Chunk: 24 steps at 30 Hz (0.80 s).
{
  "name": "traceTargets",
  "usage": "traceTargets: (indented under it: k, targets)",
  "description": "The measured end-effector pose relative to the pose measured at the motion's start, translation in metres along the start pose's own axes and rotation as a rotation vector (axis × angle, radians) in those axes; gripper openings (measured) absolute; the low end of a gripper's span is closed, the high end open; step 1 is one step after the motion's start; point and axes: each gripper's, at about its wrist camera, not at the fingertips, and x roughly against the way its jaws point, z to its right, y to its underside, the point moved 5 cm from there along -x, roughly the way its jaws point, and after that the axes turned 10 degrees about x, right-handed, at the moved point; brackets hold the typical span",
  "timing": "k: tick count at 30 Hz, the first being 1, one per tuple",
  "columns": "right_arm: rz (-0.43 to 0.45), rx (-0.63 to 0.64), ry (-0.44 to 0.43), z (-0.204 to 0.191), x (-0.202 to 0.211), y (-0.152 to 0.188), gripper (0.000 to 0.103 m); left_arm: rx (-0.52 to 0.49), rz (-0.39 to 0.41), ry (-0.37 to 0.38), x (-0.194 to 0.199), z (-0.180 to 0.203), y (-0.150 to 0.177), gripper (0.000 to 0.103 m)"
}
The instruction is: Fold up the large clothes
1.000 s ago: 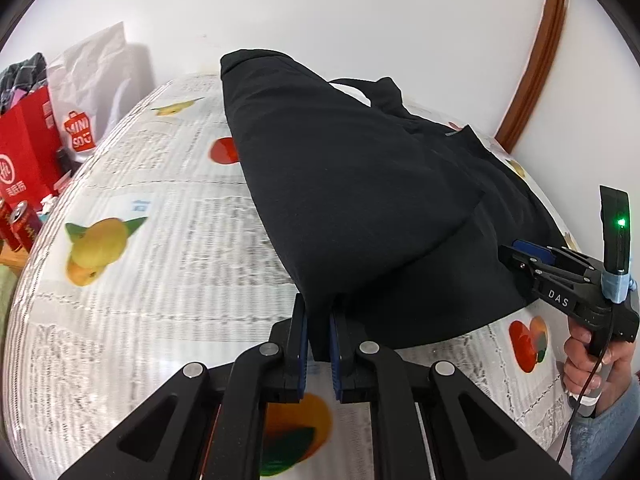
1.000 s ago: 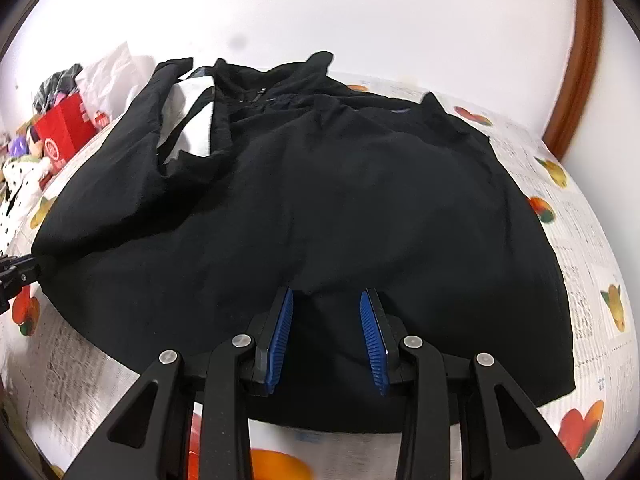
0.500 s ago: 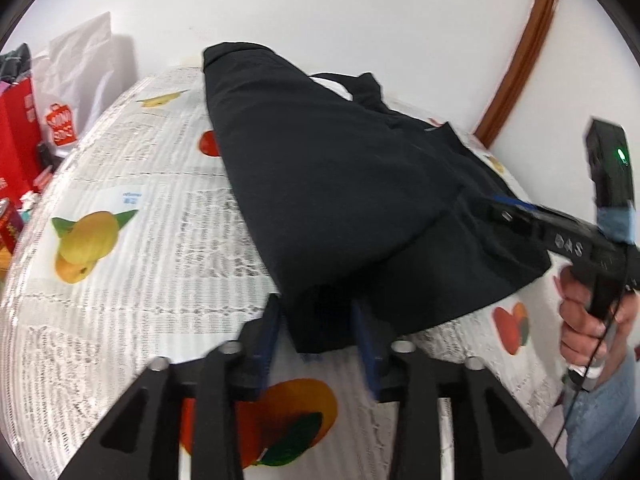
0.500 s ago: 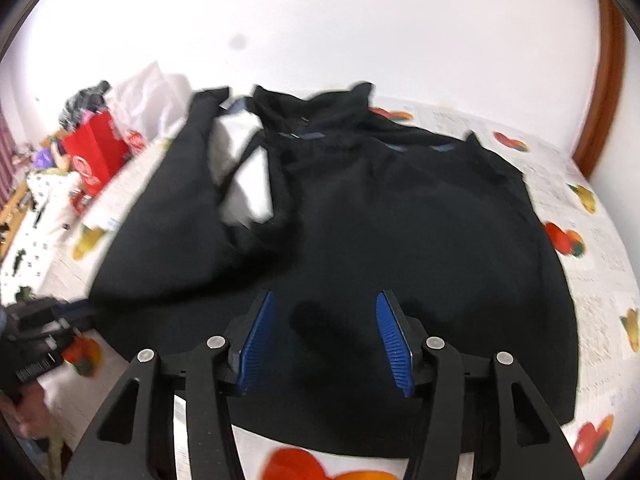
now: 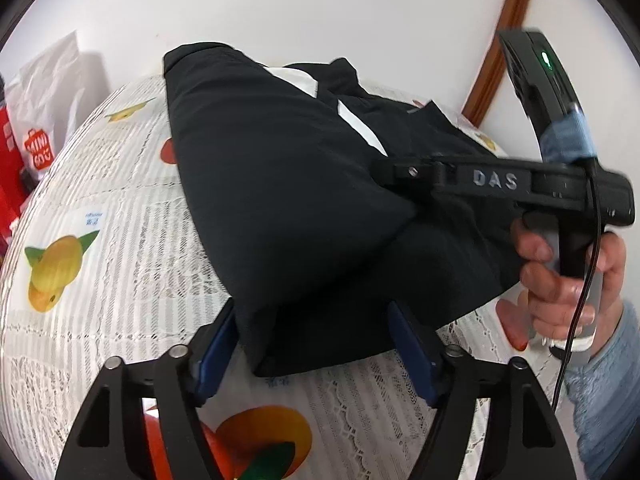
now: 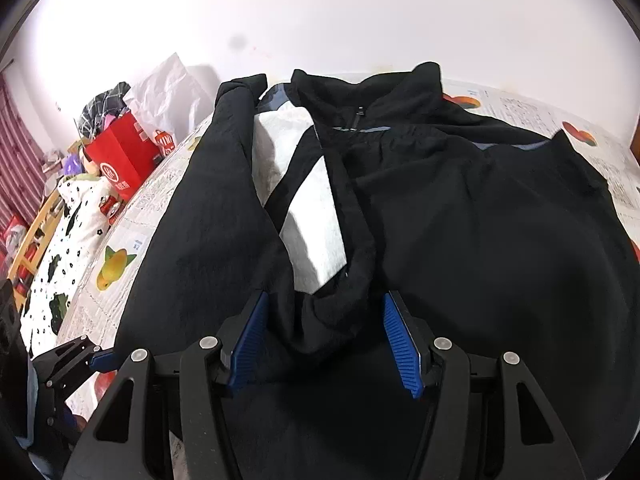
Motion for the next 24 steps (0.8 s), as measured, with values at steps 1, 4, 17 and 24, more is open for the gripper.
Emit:
traceTargets:
  k: [1, 4, 17, 24]
  targets:
    - [0.003, 0.006, -0.004, -0.004, -0.002, -0.002, 0.042, -0.016, 0.0, -0.015, -0.001, 0.002, 0.001, 0.077]
    - [0.013, 0.043, -0.013, -0.018, -0.003, -0.007, 0.013, -0.049, 0.004, -0.06, -0.005, 0.008, 0.002, 0.079]
    - [0.254, 0.059, 0.04, 0.0, 0.095, -0.009, 0.007, -0.069, 0.001, -0.159, -0.011, 0.013, 0.0, 0.08]
    - [0.351, -0.038, 0.106, 0.051, 0.143, 0.023, 0.006, -0.056, -0.007, -0.199, -0.017, 0.017, -0.005, 0.08]
